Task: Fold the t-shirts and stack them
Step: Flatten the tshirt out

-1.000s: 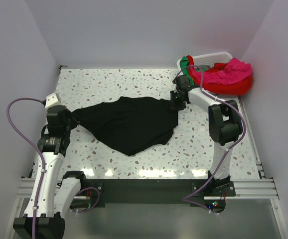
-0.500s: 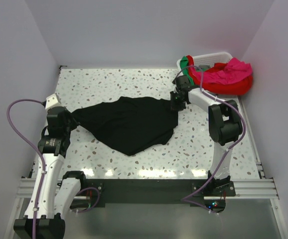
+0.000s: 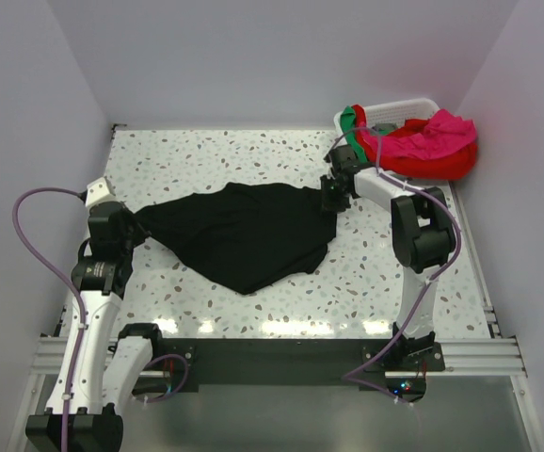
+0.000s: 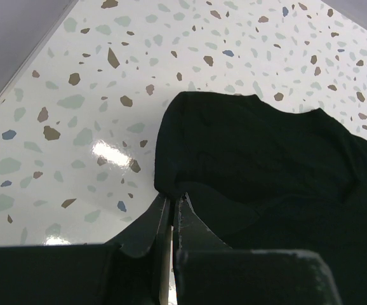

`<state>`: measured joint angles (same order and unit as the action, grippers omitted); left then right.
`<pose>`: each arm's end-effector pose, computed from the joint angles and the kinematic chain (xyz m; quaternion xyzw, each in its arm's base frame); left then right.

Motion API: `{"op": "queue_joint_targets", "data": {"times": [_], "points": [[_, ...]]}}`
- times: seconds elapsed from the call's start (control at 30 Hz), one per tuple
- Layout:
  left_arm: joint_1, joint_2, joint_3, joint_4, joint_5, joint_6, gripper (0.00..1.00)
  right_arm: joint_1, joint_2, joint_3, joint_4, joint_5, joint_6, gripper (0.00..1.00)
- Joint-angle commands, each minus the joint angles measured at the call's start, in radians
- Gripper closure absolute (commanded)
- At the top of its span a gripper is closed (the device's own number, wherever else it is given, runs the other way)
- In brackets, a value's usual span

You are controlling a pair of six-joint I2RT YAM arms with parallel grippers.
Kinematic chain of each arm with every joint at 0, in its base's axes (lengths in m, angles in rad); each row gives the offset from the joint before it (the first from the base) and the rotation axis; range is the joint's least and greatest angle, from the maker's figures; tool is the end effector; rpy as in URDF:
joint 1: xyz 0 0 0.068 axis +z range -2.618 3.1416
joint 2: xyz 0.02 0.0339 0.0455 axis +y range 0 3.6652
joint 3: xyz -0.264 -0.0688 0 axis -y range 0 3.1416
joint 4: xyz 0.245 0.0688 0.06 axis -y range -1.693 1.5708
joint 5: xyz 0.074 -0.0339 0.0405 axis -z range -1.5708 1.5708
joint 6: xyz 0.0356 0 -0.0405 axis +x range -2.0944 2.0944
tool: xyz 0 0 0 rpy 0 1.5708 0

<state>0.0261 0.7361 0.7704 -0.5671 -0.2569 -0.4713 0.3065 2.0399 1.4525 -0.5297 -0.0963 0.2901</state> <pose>0.1603 0.0132 0.3040 -0.2736 0.8190 -0.0001 0.5043 0.4037 0.1313 0.1648 -0.0188 0.9731 0.1108 0.2009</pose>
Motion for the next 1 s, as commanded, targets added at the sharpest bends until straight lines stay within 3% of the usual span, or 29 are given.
{"op": "queue_joint_targets", "data": {"times": [0.0,0.3,0.97], "points": [[0.008,-0.015,-0.005,0.026,-0.002,-0.007,1.0,0.002,0.008,-0.003,0.002,0.016,-0.02,0.75],[0.008,-0.02,-0.008,0.021,-0.004,-0.006,1.0,0.002,0.009,0.008,0.007,0.041,-0.026,0.69],[0.006,-0.027,-0.006,0.013,-0.008,-0.004,1.0,0.002,0.006,0.008,0.017,0.093,-0.034,0.68]]}}
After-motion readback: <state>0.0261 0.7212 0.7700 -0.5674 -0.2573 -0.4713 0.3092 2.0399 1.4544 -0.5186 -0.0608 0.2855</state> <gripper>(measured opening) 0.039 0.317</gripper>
